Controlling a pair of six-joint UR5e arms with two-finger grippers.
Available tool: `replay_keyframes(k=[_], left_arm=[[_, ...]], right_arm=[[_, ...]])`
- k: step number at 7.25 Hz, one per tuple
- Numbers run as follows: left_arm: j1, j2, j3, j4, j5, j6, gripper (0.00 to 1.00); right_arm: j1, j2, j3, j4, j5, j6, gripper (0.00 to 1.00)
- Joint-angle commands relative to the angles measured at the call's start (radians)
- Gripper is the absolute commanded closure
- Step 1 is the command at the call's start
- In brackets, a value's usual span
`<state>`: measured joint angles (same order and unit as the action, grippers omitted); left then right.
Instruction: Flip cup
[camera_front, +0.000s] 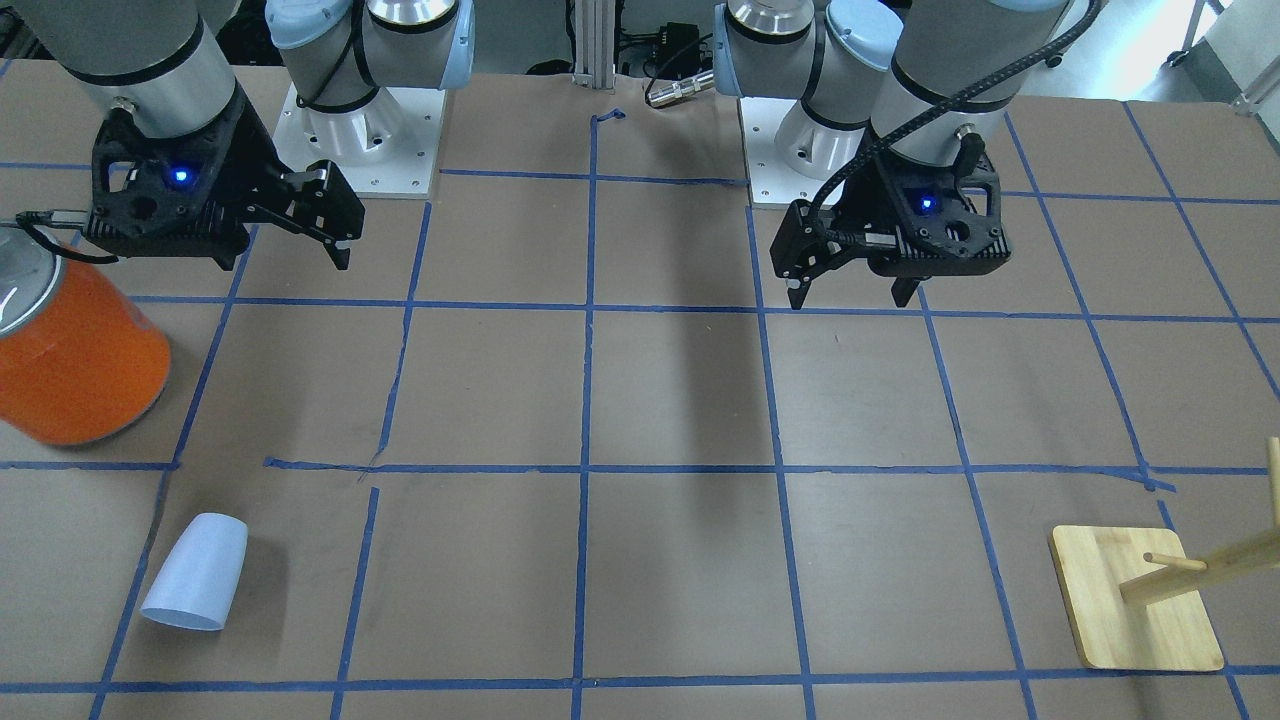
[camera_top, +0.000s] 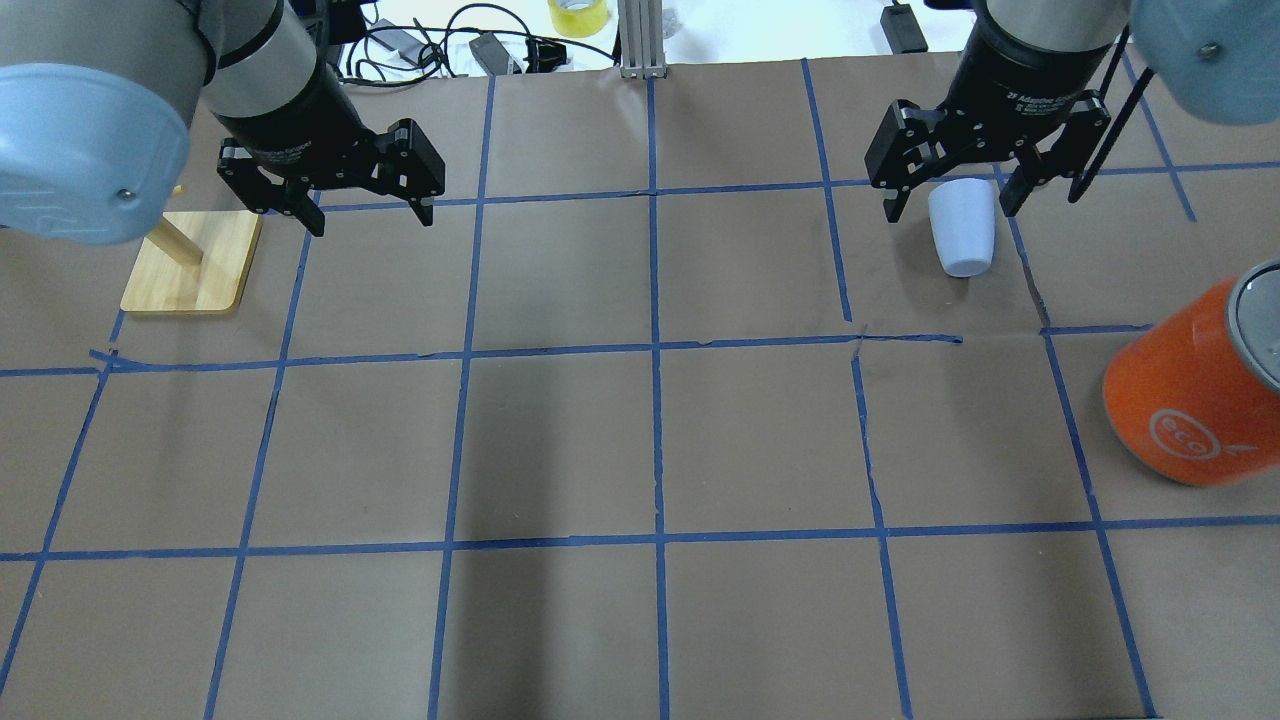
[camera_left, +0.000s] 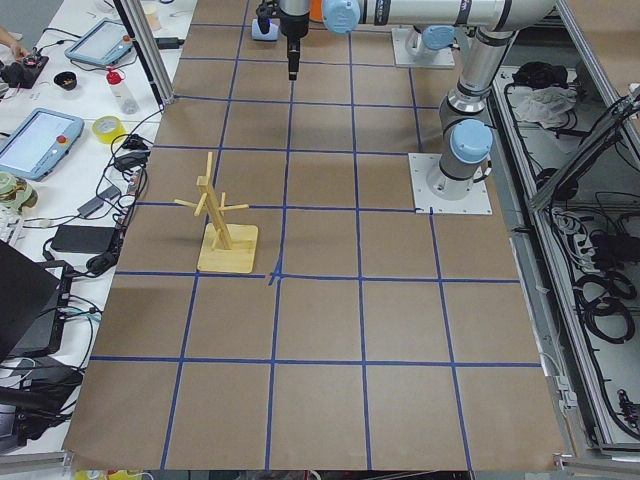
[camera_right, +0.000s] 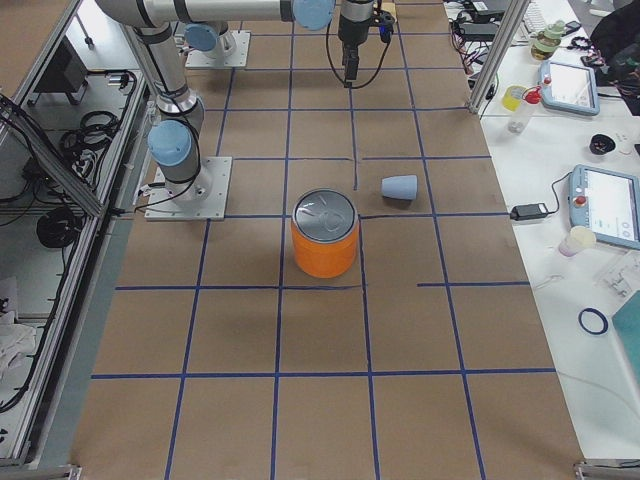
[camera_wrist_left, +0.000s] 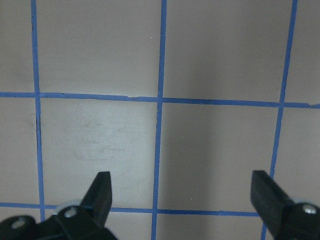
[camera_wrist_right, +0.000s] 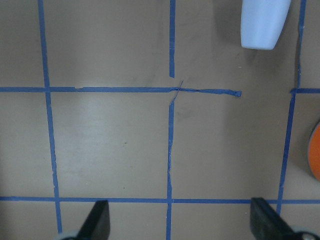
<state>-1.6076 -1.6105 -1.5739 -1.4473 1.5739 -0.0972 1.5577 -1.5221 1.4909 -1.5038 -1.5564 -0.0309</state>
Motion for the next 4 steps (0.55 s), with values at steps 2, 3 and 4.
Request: replay_keyframes(k=[2,3,4], left_arm=[[0.0,-0.005,0.0,0.002,0.0,0.001,0.0],[0.0,-0.005,0.002,0.002,0.0,0.001,0.0],[0.0,-0.005,0.0,0.002,0.0,0.001,0.0]], right_arm=[[-0.129,0.032,0.008,-0.166,0.001,-0.02,0.0],[-0.201,0.054,0.009,-0.168,0.008,-0.02,0.0],[-0.212,0.101,0.011,-0.174,0.006,-0.02,0.0]])
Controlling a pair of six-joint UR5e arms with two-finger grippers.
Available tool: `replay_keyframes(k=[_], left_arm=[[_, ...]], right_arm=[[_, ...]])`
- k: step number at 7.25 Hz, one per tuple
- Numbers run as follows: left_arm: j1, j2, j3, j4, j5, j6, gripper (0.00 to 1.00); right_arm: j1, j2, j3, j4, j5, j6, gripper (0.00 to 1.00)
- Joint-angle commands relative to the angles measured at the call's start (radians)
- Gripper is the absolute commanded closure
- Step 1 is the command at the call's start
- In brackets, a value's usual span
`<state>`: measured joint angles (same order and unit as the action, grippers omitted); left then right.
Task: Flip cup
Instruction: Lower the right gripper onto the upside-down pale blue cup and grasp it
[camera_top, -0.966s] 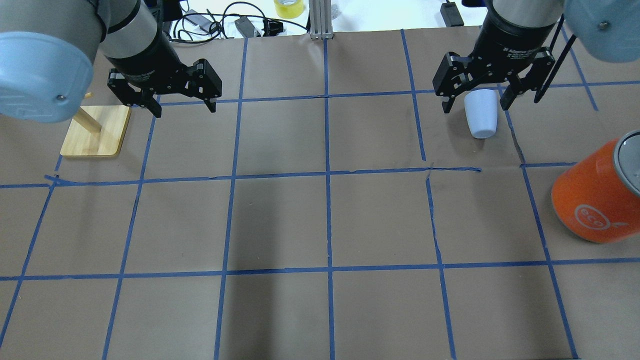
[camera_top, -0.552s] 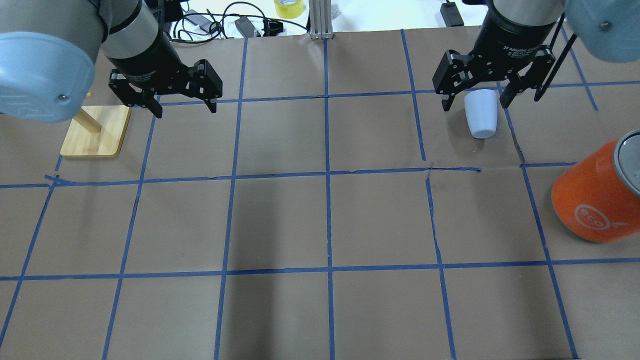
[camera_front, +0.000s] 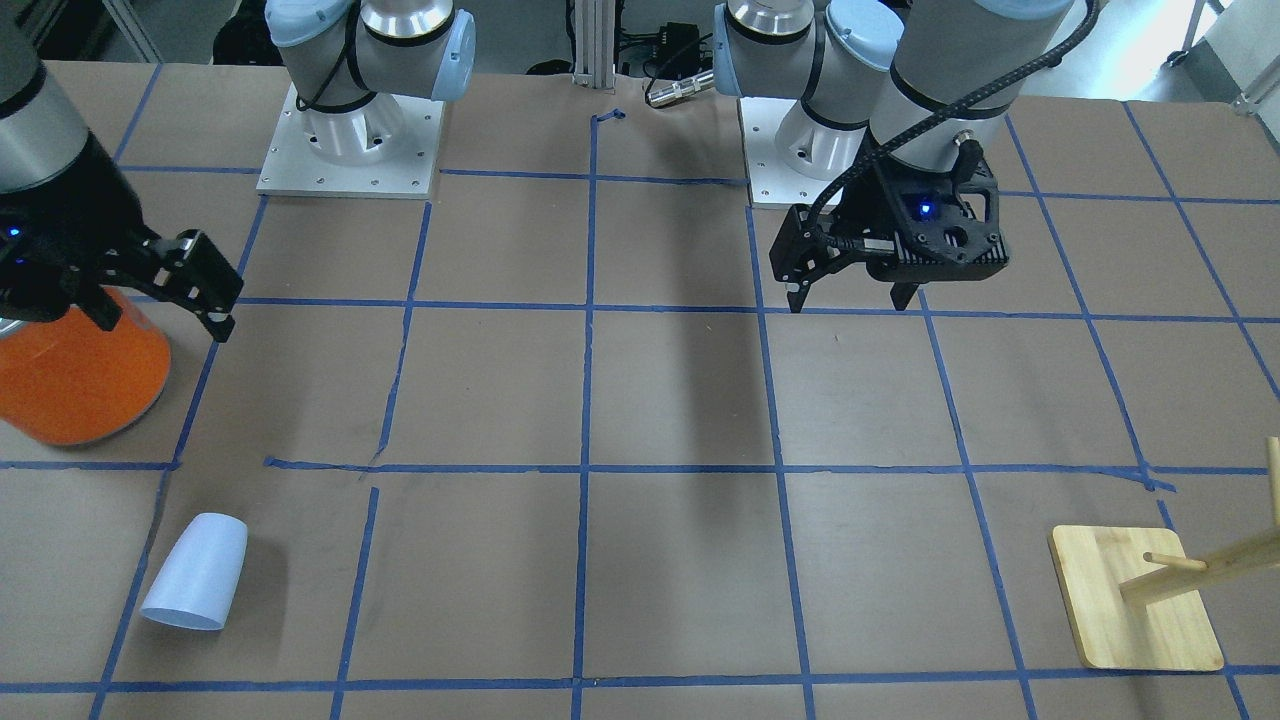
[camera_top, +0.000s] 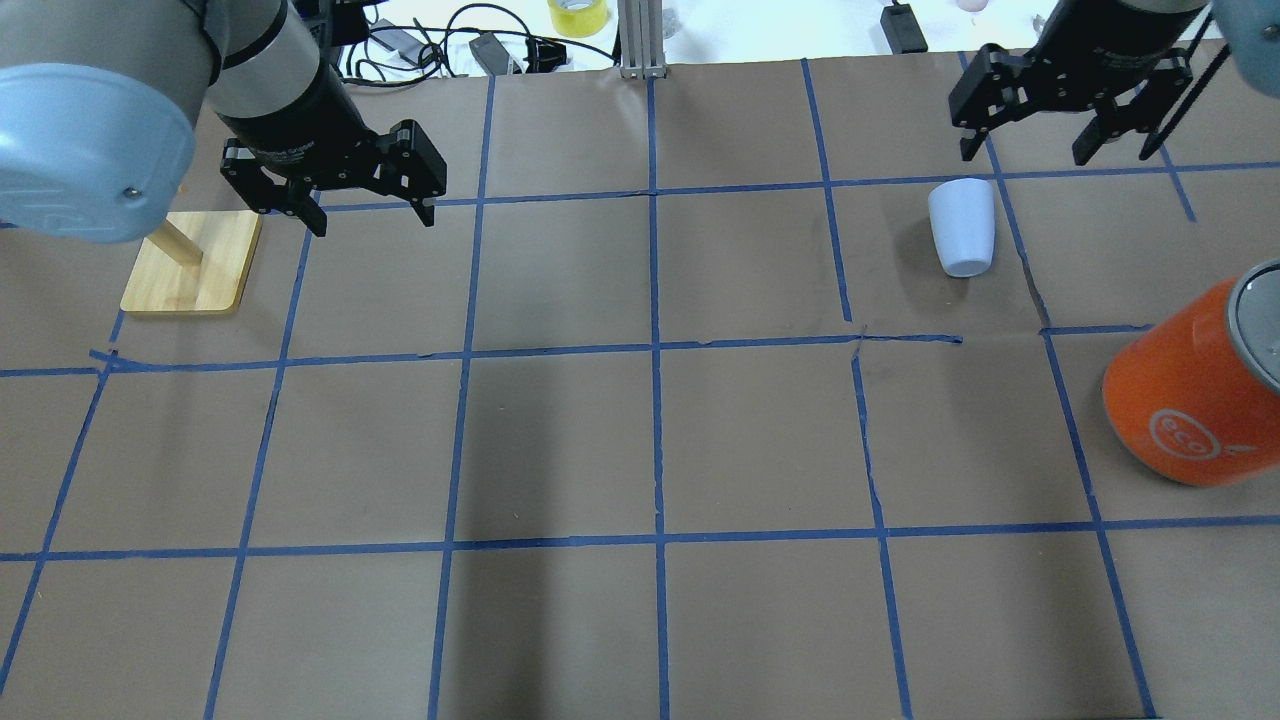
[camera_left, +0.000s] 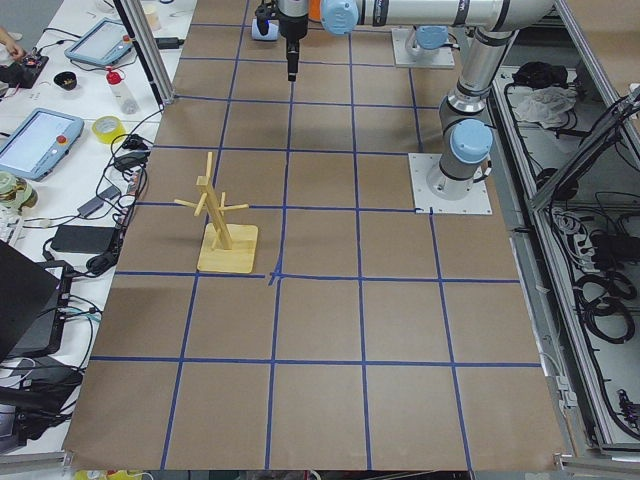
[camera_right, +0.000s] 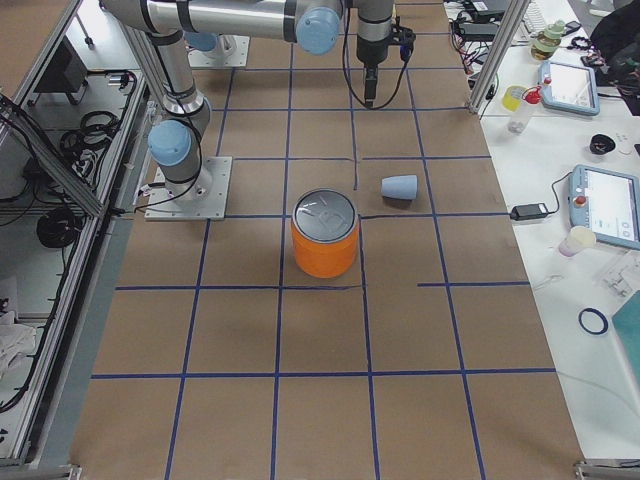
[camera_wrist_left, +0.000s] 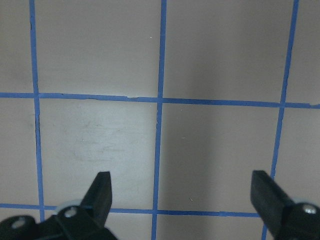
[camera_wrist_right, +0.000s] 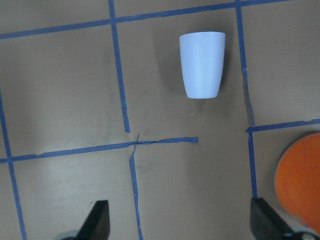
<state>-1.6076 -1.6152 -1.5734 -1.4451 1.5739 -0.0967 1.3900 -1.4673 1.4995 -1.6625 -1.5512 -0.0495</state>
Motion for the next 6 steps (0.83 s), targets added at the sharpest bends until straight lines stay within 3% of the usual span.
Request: replay_keyframes(k=[1,3,6], left_arm=[[0.0,-0.008,-0.002,0.0,0.0,0.0,0.0],[0.0,-0.014,0.0,0.002,0.0,-0.002,0.0],[0.0,-0.017,0.0,0.002,-0.002,-0.003,0.0]], right_arm=[[-0.046,0.104,0.004,-0.139,-0.001,-0.003,0.0],[-0.045,0.192,0.027,-0.223,0.003,-0.139,0.0],[-0.045,0.315,0.107,-0.461,0.009,-0.267,0.0]])
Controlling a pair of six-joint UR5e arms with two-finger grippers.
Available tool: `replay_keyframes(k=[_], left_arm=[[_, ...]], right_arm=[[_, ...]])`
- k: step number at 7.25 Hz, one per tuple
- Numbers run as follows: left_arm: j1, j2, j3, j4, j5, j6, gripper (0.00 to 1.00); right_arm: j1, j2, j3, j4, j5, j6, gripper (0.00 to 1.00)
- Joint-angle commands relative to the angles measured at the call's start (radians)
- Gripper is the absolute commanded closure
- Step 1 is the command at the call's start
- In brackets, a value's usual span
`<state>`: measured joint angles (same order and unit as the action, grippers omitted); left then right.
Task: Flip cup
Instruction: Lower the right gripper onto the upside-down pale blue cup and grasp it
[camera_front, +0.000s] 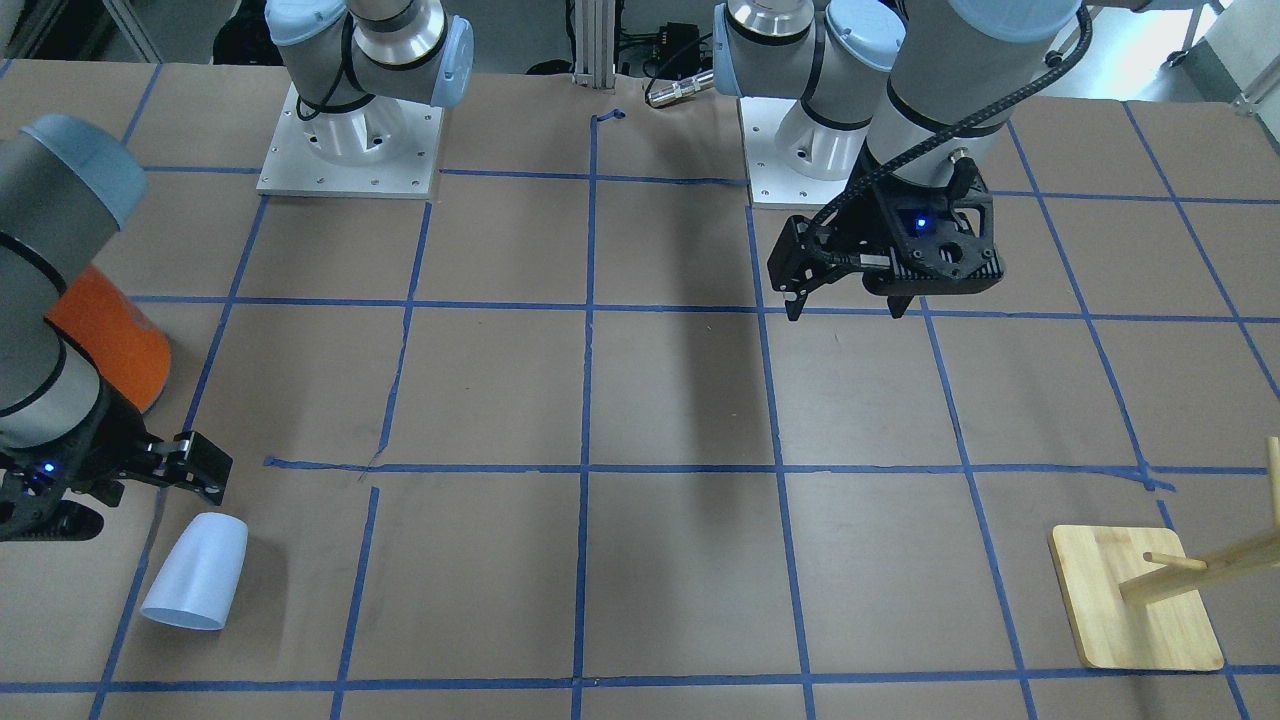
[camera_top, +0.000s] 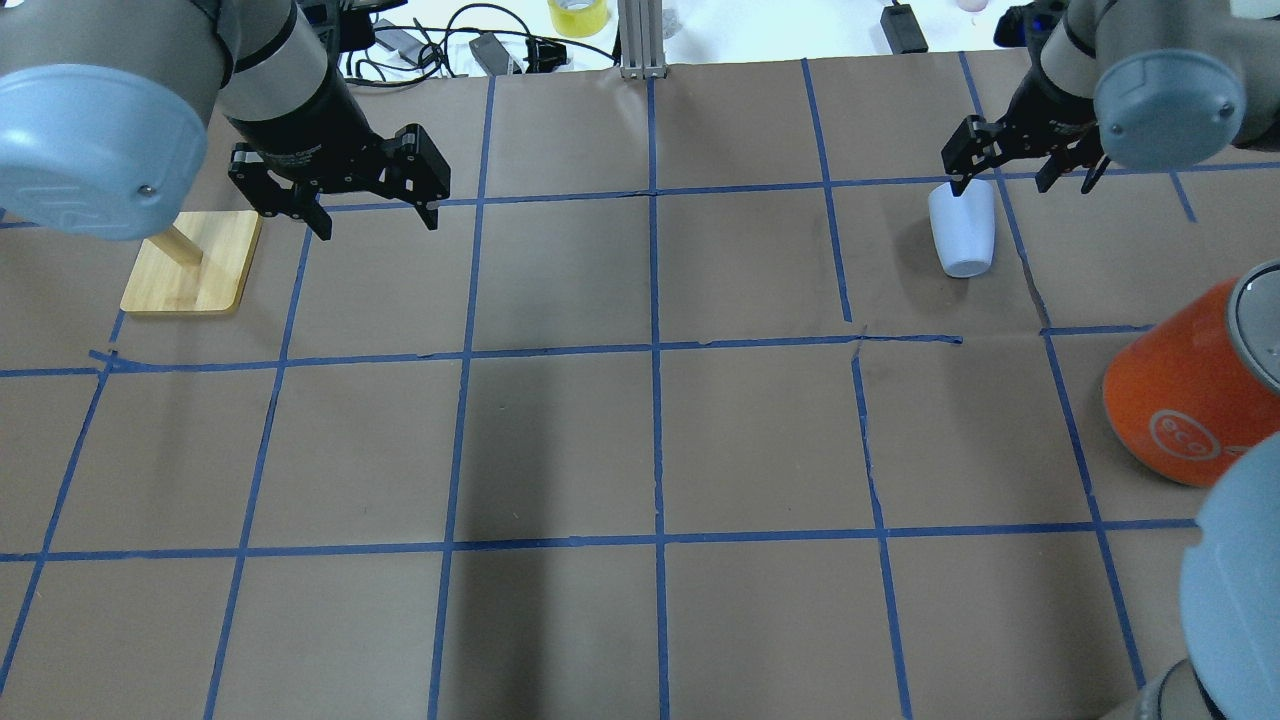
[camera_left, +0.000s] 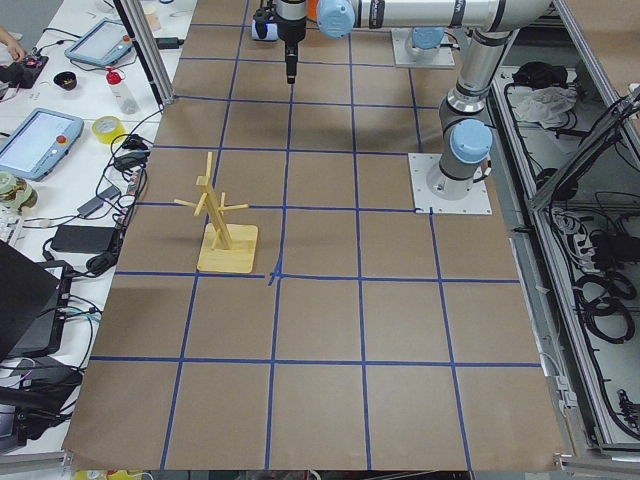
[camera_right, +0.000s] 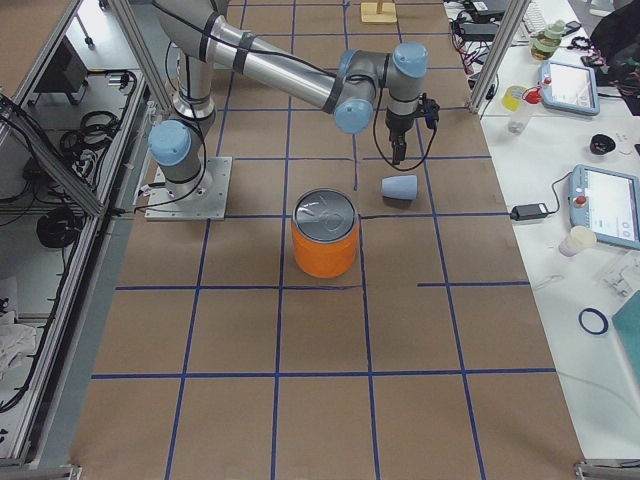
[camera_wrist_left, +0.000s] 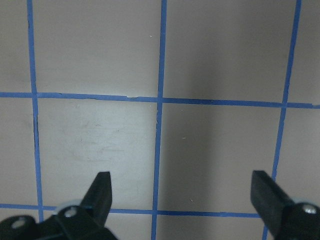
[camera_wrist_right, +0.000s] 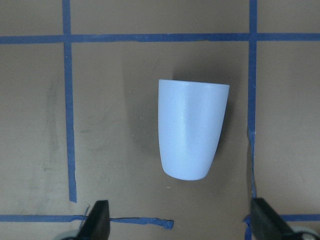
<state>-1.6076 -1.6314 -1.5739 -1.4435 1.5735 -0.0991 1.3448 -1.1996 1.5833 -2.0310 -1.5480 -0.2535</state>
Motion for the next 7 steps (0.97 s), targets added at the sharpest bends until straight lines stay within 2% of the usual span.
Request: replay_keyframes(k=[1,4,7], left_arm=[[0.0,0.004,0.002,0.0,0.0,0.002,0.0],[0.005,0.01,-0.001,0.009,0.002,0.003,0.0],[0.005,0.019,-0.002,0.009,0.0,0.001,0.0]], right_arm=[[0.0,0.096,0.029,-0.148,-0.004,-0.096,0.0],[0.0,0.185,0.037,-0.243,-0.007,-0.096,0.0],[-0.001,0.23,0.017,-0.264,-0.021,-0.092,0.02]])
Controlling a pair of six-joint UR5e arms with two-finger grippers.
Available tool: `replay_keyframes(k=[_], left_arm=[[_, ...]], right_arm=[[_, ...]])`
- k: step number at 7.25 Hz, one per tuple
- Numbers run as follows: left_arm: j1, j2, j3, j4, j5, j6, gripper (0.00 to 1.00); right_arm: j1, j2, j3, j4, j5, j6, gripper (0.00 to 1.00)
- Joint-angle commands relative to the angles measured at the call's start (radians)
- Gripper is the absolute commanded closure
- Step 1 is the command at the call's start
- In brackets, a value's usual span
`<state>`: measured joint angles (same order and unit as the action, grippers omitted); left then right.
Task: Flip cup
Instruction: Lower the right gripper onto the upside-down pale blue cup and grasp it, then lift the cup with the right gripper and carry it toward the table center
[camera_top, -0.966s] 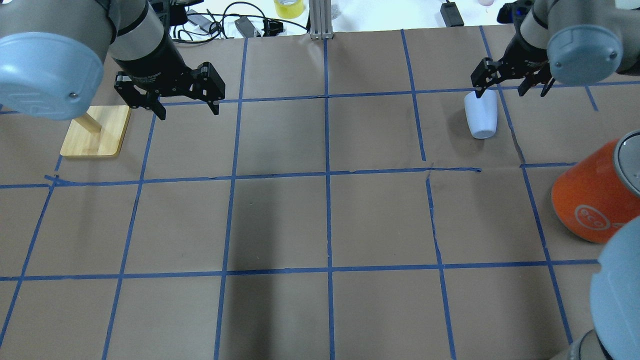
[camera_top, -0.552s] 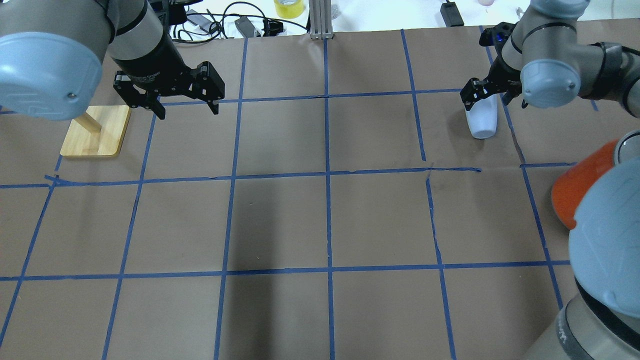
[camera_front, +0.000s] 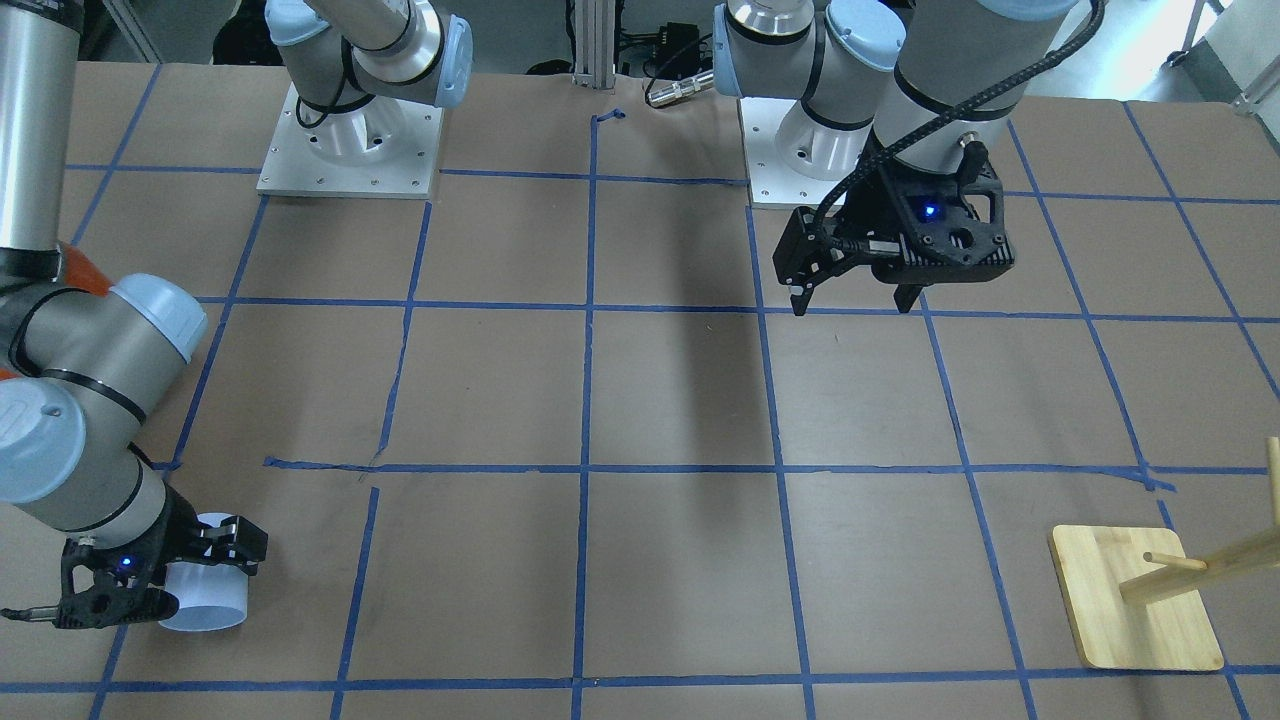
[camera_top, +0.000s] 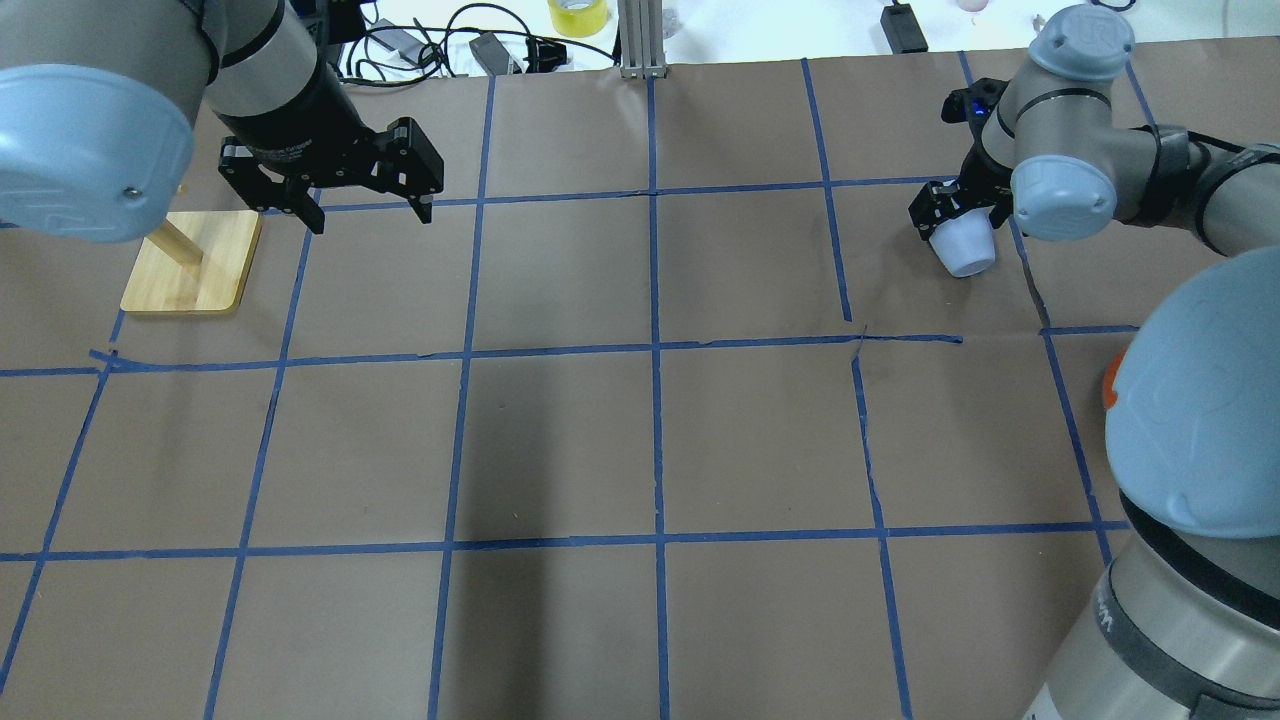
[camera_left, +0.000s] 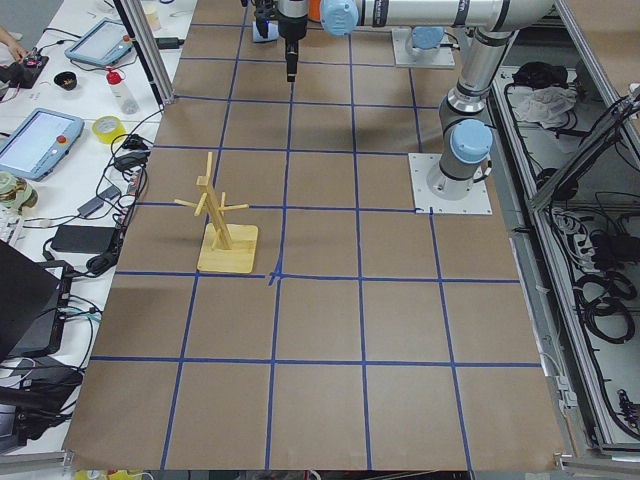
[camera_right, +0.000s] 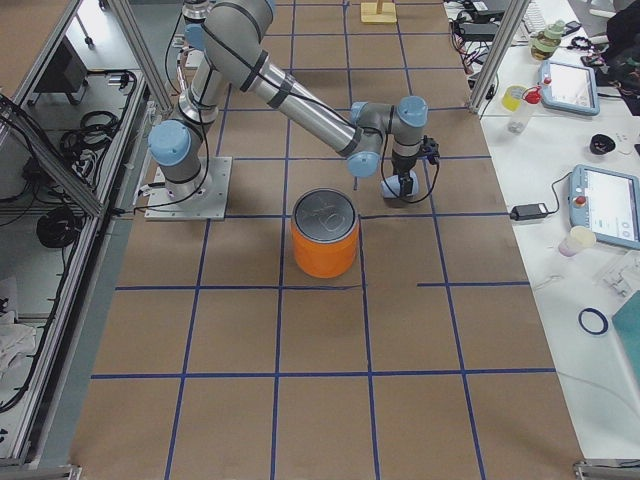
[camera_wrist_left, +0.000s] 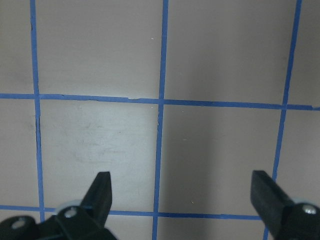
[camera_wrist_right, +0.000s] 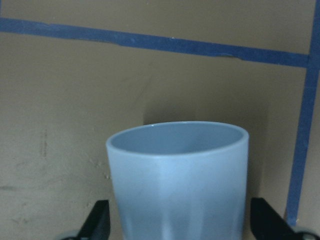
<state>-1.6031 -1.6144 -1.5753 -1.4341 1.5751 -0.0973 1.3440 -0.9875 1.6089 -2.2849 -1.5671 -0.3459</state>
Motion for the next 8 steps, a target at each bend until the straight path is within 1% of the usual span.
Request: replay_keyframes(k=[1,2,3,4,5,6,7,8], left_arm=[[0.002,0.004,0.0,0.0,-0.001,0.001,0.0],[0.002,0.004,0.001,0.001,-0.001,0.001,0.0],[0.002,0.007,0.003,0.001,-0.001,0.001,0.0],[0.002,0.01,0.003,0.0,-0.001,0.001,0.0],[0.002,0.008,0.003,0.001,-0.001,0.001,0.0],[0.002,0.01,0.005,0.001,-0.001,-0.001,0.0],[0.002,0.01,0.008,0.001,-0.001,-0.001,0.0],[0.005,0.01,0.011,0.0,-0.003,0.001,0.0]], right_arm=[[0.0,0.024,-0.003,-0.039,-0.001,-0.001,0.27],[0.0,0.024,-0.001,-0.039,-0.001,-0.001,0.55],[0.0,0.018,-0.004,-0.039,0.005,-0.008,0.62],[0.003,0.001,-0.012,-0.03,0.009,-0.048,0.74],[0.024,-0.044,-0.013,-0.025,0.013,-0.159,0.74],[0.105,-0.086,-0.018,-0.024,0.013,-0.238,0.74],[0.223,-0.082,-0.044,-0.024,0.001,-0.248,0.74],[0.325,-0.065,-0.061,-0.021,0.001,-0.315,0.74]])
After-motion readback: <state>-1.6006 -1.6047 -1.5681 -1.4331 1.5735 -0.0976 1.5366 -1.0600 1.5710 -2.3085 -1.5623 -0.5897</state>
